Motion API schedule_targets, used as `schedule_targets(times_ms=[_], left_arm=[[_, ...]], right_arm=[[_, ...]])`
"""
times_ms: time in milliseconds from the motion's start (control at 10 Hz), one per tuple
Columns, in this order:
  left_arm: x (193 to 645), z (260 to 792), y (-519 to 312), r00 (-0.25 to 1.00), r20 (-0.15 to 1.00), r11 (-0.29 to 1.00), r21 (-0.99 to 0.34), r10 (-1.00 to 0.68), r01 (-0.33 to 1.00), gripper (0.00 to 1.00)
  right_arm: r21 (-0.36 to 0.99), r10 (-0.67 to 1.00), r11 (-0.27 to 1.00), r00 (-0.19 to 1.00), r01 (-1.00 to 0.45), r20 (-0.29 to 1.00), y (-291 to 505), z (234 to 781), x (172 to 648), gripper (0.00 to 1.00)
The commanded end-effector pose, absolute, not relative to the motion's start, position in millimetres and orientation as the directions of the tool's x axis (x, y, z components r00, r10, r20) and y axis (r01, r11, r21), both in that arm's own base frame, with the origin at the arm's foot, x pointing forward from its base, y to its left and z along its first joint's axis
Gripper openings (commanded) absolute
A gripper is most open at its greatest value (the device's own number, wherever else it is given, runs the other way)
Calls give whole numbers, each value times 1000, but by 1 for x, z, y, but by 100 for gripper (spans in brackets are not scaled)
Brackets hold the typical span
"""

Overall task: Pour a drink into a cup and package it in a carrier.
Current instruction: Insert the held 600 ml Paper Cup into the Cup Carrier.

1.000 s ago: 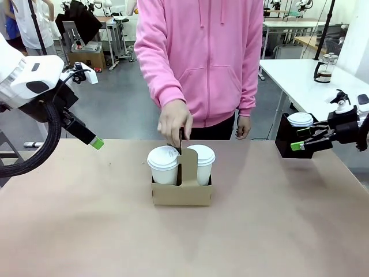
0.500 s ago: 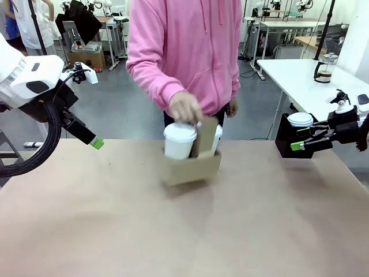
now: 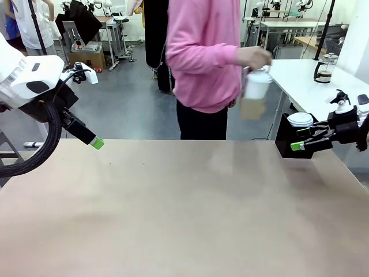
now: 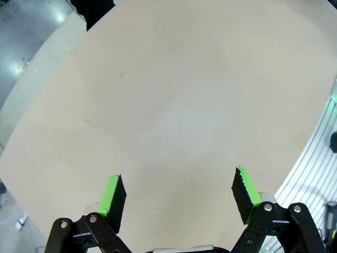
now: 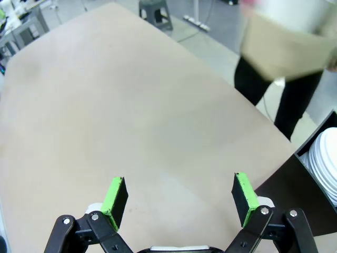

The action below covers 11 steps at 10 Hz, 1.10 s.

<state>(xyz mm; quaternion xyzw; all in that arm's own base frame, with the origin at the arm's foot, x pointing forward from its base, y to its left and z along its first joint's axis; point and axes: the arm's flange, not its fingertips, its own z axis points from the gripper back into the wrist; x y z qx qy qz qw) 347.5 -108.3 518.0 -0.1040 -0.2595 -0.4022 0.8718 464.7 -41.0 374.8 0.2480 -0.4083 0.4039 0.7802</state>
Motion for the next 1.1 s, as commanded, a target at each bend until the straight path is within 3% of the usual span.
schedule_targets(times_ms=[0,1000], left_arm=[[348,517,-109,539,543,656,28,-643,754,100],[348,517,-109,539,543,656,28,-643,754,100]], right_arm=[[49,430,548,331,-835,840,-41,378,465,100],[49,430,548,331,-835,840,-41,378,465,100]])
